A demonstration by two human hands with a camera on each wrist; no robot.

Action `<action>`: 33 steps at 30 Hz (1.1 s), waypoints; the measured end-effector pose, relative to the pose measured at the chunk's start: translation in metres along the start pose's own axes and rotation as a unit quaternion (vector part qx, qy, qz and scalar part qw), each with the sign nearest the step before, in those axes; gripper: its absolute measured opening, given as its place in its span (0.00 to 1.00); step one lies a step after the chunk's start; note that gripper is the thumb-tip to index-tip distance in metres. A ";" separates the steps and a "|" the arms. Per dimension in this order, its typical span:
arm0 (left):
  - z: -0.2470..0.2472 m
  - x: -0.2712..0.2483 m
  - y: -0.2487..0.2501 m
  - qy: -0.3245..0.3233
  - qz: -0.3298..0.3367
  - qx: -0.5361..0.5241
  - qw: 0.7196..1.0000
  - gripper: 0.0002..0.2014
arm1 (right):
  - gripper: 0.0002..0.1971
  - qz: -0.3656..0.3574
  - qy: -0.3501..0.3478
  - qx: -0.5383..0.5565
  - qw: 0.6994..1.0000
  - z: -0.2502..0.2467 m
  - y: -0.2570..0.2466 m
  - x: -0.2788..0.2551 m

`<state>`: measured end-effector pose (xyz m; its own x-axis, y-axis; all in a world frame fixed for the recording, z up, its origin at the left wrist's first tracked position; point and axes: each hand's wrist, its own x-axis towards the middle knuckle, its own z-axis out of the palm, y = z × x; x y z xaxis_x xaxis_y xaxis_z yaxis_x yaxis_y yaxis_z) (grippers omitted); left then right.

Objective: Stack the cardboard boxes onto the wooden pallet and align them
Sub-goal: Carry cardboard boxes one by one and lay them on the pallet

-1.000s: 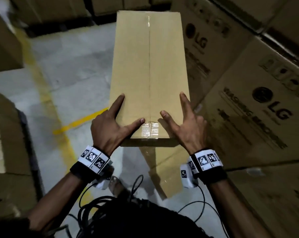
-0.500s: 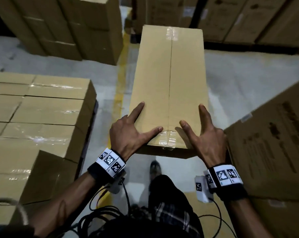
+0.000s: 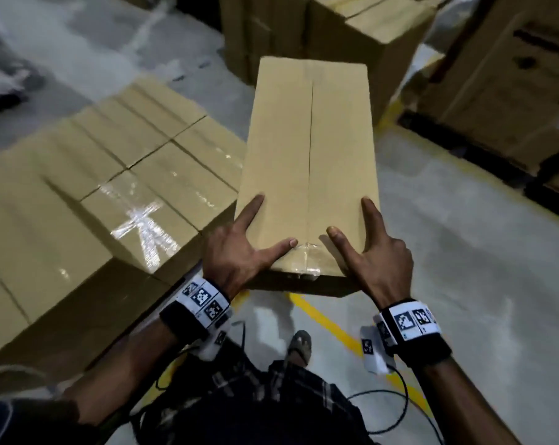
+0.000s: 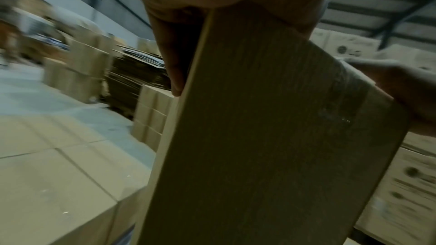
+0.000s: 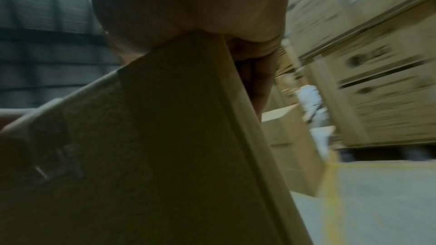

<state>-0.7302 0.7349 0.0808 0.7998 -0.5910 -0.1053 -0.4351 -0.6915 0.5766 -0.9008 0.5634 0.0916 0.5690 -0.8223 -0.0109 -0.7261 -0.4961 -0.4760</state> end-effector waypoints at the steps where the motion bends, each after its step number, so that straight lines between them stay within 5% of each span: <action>1: -0.003 0.008 -0.003 0.019 -0.025 -0.007 0.999 0.51 | 0.50 -0.025 -0.013 0.002 1.000 0.004 -0.009 0.019; 10: -0.027 0.068 -0.097 0.170 -0.168 -0.027 0.971 0.53 | 0.46 -0.202 -0.120 0.011 0.972 0.100 -0.122 0.134; 20: -0.071 0.108 -0.228 0.209 -0.268 -0.022 0.940 0.45 | 0.47 -0.298 -0.222 -0.026 0.928 0.222 -0.264 0.174; 33: 0.012 0.167 -0.360 0.238 -0.352 -0.060 0.903 0.45 | 0.48 -0.362 -0.293 -0.029 0.884 0.408 -0.284 0.227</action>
<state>-0.4449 0.8806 -0.1543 0.9603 0.2429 -0.1373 0.2763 -0.7597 0.5887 -0.4080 0.6313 -0.1348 0.9830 -0.0048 -0.1834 -0.0974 -0.8609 -0.4994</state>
